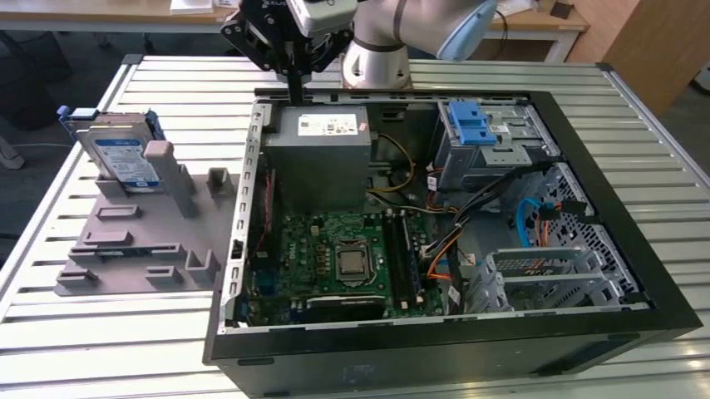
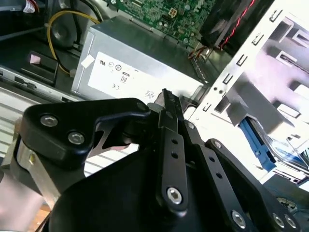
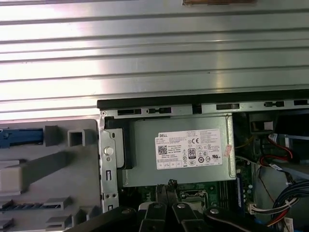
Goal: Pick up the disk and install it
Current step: 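Reach for the disk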
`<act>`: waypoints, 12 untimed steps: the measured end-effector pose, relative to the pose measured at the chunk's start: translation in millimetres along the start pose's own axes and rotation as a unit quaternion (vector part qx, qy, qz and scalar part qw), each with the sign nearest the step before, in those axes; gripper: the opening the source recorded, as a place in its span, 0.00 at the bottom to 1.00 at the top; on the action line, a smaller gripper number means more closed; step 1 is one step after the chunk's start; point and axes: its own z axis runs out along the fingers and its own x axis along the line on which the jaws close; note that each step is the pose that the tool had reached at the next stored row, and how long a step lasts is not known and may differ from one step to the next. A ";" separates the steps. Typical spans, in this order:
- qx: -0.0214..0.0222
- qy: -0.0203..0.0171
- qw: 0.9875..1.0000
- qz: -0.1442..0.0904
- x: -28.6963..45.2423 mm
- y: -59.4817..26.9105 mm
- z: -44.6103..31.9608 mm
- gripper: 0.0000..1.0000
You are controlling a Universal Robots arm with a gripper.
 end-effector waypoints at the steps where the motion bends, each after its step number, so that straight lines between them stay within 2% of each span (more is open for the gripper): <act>1: 0.000 0.000 1.000 0.000 2.0 0.2 -0.1 0.11; 5: 0.000 0.000 1.000 0.000 9.8 0.8 -0.2 0.11; 12: 0.000 0.000 1.000 0.000 19.3 0.9 -0.3 0.11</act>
